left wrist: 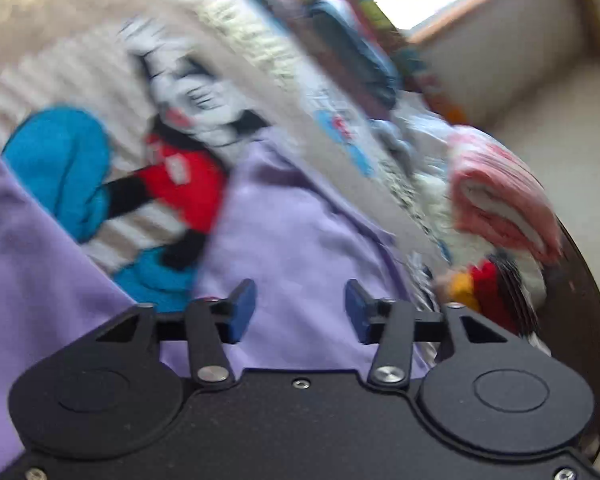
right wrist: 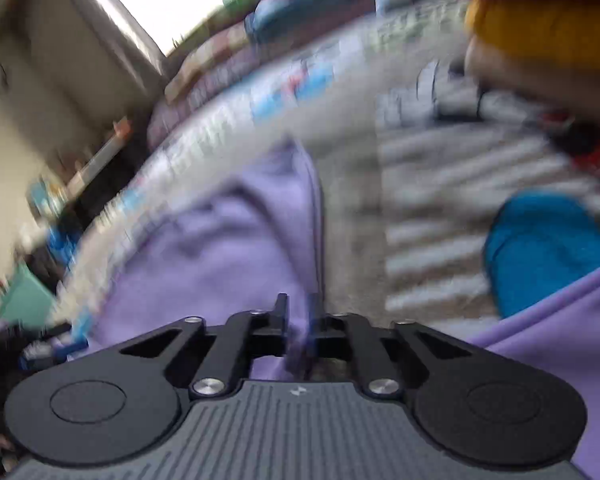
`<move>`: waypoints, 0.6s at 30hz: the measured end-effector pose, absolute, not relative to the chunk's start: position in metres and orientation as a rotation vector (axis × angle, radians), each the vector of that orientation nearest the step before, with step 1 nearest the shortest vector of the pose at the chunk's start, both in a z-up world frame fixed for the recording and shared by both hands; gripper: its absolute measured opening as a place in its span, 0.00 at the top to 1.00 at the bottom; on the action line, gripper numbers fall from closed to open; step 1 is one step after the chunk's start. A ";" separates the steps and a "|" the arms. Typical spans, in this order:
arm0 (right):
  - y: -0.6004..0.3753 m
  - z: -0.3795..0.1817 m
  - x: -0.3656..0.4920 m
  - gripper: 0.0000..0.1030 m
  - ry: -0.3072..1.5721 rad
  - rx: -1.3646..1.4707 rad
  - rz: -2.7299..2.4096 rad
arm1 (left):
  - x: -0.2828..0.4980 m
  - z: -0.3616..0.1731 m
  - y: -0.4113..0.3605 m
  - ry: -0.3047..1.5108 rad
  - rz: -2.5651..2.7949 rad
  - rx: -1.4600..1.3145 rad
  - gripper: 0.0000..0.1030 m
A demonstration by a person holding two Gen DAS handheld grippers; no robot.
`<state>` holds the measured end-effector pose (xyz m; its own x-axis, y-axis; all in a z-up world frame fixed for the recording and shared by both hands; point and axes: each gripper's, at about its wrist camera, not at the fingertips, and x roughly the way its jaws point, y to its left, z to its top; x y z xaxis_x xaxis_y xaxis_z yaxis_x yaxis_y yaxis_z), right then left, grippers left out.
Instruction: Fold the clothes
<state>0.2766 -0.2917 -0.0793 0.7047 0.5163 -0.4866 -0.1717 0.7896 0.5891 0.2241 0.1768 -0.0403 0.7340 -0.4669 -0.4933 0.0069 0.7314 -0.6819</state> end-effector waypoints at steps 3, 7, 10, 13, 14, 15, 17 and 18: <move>-0.296 -0.061 0.232 0.65 0.581 0.560 0.403 | 0.193 -0.036 0.149 0.688 -0.307 -0.634 0.51; -0.282 -0.069 0.178 0.64 0.559 0.521 0.416 | 0.153 -0.045 0.100 0.675 -0.274 -0.424 0.51; -0.256 -0.075 0.139 0.65 0.521 0.417 0.462 | 0.122 -0.054 0.060 0.630 -0.247 -0.179 0.51; -0.232 -0.081 0.109 0.68 0.507 0.266 0.467 | 0.099 -0.078 0.030 0.632 -0.231 0.005 0.51; -0.229 -0.090 0.107 0.69 0.558 0.220 0.437 | 0.092 -0.083 0.023 0.626 -0.217 0.051 0.51; -0.227 -0.099 0.104 0.71 0.592 0.185 0.413 | 0.085 -0.087 0.019 0.614 -0.198 0.089 0.50; -0.225 -0.097 0.093 0.73 0.552 0.137 0.402 | 0.072 -0.091 0.011 0.588 -0.172 0.153 0.51; -0.220 -0.092 0.088 0.71 0.540 0.091 0.393 | 0.067 -0.090 0.008 0.574 -0.172 0.171 0.51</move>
